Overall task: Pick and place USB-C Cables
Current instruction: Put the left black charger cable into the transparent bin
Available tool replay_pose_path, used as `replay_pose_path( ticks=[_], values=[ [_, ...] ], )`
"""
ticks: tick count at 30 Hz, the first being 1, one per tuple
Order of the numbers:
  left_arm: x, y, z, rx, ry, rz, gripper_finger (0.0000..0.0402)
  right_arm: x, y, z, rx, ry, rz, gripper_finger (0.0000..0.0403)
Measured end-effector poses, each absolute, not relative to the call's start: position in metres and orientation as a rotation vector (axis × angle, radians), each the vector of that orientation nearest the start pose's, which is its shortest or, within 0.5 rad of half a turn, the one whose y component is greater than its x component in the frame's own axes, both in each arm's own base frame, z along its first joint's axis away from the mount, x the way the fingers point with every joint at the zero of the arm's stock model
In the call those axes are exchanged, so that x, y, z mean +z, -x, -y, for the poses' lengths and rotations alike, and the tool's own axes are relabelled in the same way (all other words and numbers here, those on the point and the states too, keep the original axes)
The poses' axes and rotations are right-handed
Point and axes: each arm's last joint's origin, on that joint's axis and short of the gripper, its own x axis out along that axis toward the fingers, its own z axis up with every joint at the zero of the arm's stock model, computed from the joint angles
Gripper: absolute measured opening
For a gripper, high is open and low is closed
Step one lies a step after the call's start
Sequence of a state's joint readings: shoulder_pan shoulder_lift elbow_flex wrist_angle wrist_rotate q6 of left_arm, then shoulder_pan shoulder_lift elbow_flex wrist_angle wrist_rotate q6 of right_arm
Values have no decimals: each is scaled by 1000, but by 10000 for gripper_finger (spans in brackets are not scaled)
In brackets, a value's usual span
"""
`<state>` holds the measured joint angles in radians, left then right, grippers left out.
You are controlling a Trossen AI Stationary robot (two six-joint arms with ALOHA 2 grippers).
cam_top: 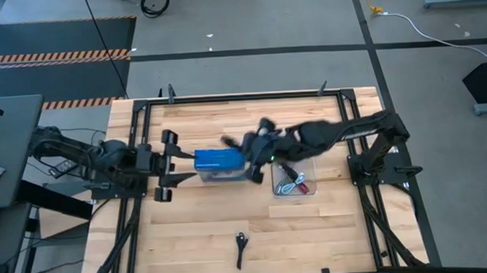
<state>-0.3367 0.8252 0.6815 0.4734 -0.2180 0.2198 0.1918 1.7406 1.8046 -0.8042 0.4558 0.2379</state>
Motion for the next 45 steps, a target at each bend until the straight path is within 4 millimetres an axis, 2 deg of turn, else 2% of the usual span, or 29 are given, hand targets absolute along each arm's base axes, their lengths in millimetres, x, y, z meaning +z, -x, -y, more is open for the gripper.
replay_pose_path(
  ticks=[6, 10, 13, 17, 25, 29, 33, 45],
  values=[
    [354, -163, 53, -95, -142, 303, 189, 389, -330, -32, -497, -218, -846, 49],
    [353, -157, 56, -126, -150, 278, 188, 381, -307, -17, -621, -403, -1054, 49],
    [354, -154, 59, -148, -147, 289, 188, 370, -296, -13, -699, -497, -1185, 49],
    [355, -150, 63, -176, -160, 296, 188, 348, -299, -13, -696, -585, -1274, 49],
    [355, -147, 70, -218, -179, 305, 188, 288, -302, -12, -686, -706, -1396, 49],
    [356, -145, 71, -225, -195, 313, 188, 271, -299, -10, -745, -749, -1418, 49],
    [357, -143, 71, -227, -199, 323, 188, 264, -299, -9, -810, -811, -1399, 49],
    [359, -140, 69, -221, -214, 338, 188, 262, -302, -8, -889, -927, -1330, 49]
  ],
)
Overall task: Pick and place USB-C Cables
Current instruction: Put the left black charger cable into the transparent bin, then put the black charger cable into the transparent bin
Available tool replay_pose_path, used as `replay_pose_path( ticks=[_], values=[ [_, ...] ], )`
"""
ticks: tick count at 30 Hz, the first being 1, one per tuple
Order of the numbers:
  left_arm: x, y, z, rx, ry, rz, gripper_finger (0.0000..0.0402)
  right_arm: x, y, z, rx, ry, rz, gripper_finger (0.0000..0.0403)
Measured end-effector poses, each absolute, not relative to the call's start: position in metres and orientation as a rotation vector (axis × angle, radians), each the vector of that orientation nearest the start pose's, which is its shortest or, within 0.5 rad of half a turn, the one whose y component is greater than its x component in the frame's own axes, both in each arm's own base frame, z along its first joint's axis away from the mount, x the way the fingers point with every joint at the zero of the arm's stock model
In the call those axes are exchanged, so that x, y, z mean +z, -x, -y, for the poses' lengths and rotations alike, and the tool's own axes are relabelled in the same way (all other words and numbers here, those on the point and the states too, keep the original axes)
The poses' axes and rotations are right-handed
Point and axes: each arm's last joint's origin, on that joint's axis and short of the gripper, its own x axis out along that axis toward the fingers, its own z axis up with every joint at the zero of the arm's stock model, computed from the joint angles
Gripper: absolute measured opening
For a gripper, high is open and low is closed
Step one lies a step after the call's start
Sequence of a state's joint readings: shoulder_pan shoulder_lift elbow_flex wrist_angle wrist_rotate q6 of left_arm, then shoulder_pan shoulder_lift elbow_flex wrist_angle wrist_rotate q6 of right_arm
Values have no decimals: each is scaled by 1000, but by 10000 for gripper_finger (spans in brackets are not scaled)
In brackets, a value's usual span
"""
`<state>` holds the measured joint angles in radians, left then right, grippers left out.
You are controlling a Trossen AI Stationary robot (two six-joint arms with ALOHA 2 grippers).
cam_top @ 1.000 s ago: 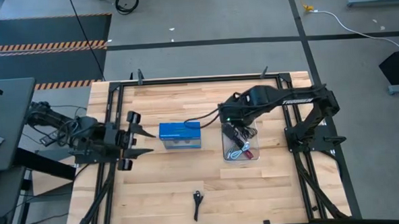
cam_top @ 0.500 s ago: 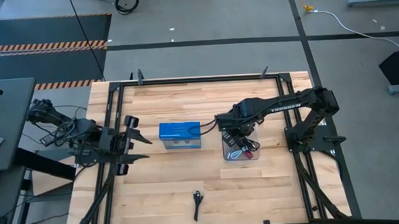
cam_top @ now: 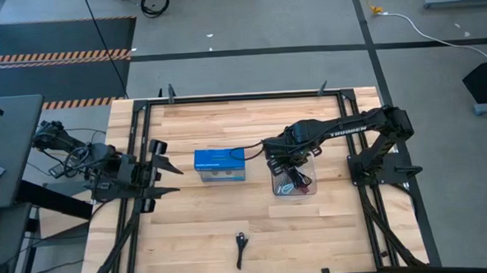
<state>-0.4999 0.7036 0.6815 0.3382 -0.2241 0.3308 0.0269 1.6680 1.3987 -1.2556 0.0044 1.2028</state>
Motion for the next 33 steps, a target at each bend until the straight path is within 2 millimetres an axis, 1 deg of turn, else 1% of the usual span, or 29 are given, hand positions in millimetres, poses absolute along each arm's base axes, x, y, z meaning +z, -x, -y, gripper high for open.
replay_pose_path(
  ticks=[4, 7, 10, 12, 18, 22, 24, 27, 30, 33],
  values=[
    [359, -140, 69, -221, -217, 339, 188, 258, -302, -6, -952, -985, -1304, 53],
    [359, -140, 69, -220, -220, 339, 188, 244, -297, -7, -1031, -1063, -1319, 76],
    [359, -139, 69, -219, -233, 346, 188, 229, -294, -8, -1027, -1099, -1343, 100],
    [360, -137, 68, -219, -237, 349, 188, 224, -292, -7, -1023, -1084, -1355, 111],
    [361, -134, 66, -216, -239, 357, 188, 222, -291, -5, -1062, -1039, -1329, 130],
    [360, -134, 66, -219, -245, 342, 188, 222, -292, -5, -1024, -1006, -1331, 136],
    [360, -133, 66, -220, -246, 340, 188, 228, -294, -5, -988, -972, -1327, 136],
    [359, -133, 66, -221, -248, 334, 188, 243, -302, -5, -915, -904, -1280, 136],
    [359, -133, 66, -222, -250, 329, 188, 266, -311, -10, -829, -853, -1206, 135],
    [359, -132, 66, -222, -251, 329, 188, 290, -319, -21, -735, -838, -1141, 135]
  ],
)
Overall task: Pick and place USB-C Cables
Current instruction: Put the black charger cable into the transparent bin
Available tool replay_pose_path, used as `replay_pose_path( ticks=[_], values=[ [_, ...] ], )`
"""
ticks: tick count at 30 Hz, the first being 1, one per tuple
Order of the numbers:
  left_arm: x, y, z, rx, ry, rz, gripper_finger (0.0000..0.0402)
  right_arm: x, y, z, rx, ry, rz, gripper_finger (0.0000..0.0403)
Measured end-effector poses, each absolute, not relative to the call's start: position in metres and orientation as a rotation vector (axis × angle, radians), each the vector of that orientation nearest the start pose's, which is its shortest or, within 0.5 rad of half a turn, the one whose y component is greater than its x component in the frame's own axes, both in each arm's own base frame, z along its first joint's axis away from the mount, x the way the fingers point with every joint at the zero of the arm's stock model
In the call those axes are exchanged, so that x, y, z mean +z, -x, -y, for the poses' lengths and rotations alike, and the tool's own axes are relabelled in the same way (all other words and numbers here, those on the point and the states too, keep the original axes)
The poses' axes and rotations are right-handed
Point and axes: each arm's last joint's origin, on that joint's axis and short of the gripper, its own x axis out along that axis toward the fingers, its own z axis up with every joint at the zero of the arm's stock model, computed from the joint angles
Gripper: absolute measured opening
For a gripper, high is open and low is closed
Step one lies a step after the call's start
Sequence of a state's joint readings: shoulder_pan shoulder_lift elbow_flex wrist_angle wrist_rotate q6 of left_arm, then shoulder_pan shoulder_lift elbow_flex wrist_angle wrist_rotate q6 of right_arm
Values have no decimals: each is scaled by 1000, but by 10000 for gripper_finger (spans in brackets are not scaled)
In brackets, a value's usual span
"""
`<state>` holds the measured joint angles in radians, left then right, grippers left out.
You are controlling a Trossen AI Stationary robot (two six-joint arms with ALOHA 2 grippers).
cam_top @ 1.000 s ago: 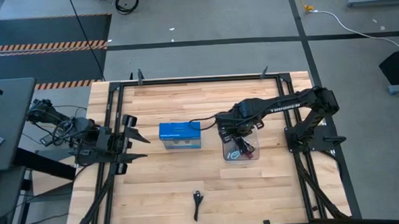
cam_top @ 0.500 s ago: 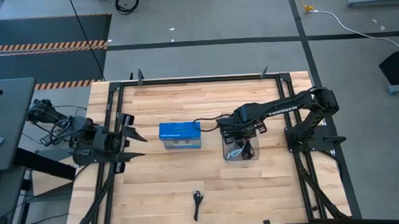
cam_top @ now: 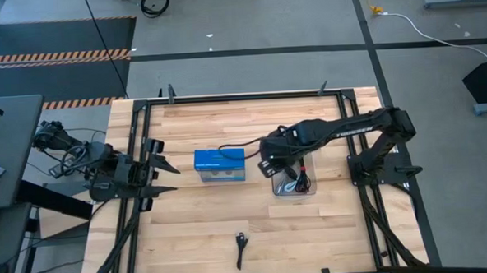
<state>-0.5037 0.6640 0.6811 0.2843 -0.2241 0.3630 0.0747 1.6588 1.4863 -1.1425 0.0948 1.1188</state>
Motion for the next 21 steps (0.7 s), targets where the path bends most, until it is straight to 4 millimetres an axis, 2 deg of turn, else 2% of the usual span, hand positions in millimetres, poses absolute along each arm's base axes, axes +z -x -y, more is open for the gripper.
replay_pose_path(
  ticks=[3, 5, 8, 12, 17, 21],
  values=[
    [359, -132, 66, -223, -250, 328, 188, 307, -326, -40, -602, -817, -1069, 135],
    [359, -131, 65, -222, -250, 330, 188, 313, -331, -56, -449, -742, -1041, 135],
    [359, -131, 65, -222, -248, 331, 188, 317, -338, -83, -181, -481, -986, 135],
    [359, -131, 65, -223, -240, 331, 188, 318, -348, -114, 88, -162, -869, 135],
    [360, -130, 64, -223, -241, 332, 188, 304, -361, -141, 308, 146, -783, 135],
    [359, -130, 64, -223, -248, 329, 188, 281, -373, -149, 406, 263, -804, 135]
  ],
)
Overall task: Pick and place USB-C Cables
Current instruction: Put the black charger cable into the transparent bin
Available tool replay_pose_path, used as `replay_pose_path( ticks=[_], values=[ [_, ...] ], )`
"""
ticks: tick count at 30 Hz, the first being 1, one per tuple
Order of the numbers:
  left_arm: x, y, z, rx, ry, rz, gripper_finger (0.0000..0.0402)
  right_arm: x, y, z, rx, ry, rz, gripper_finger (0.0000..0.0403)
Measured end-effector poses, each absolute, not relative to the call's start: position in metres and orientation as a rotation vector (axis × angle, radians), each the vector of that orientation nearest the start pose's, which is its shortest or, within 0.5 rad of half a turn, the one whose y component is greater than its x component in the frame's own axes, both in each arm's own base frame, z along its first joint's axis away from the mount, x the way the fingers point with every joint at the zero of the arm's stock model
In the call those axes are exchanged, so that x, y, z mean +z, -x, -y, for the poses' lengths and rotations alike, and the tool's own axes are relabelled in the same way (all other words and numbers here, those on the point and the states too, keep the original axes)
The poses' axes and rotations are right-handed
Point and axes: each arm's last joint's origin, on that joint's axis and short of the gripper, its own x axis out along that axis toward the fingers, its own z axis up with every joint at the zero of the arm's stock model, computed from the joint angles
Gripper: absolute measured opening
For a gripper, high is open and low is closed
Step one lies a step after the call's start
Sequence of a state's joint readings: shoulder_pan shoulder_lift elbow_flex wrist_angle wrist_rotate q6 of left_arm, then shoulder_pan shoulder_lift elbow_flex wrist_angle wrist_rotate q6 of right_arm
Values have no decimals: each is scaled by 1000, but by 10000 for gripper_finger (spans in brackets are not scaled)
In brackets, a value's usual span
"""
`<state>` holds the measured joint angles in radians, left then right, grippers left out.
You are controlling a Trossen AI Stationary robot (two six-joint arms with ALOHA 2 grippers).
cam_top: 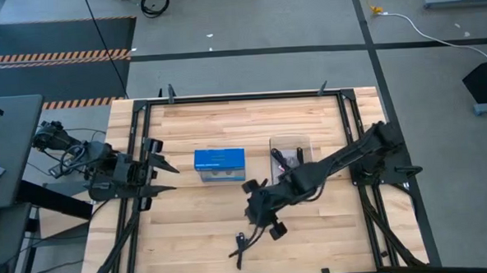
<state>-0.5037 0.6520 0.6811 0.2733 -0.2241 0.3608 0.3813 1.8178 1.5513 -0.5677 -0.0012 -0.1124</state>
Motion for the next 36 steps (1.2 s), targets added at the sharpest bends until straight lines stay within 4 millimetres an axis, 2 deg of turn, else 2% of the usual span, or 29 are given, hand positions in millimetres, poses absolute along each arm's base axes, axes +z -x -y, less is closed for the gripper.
replay_pose_path(
  ticks=[7, 13, 18, 22, 27, 36],
  values=[
    [359, -130, 64, -225, -244, 323, 188, 235, -398, -157, 484, 386, -823, 135],
    [358, -130, 64, -226, -246, 318, 188, 209, -406, -160, 516, 452, -858, 136],
    [358, -130, 64, -210, -247, 314, 188, 210, -406, -161, 517, 453, -852, 155],
    [358, -131, 63, -168, -265, 306, 188, 209, -405, -164, 542, 441, -853, 188],
    [358, -131, 62, -134, -264, 298, 188, 197, -408, -167, 573, 482, -860, 233],
    [357, -132, 60, -77, -254, 280, 188, 200, -412, -173, 603, 546, -768, 292]
  ],
)
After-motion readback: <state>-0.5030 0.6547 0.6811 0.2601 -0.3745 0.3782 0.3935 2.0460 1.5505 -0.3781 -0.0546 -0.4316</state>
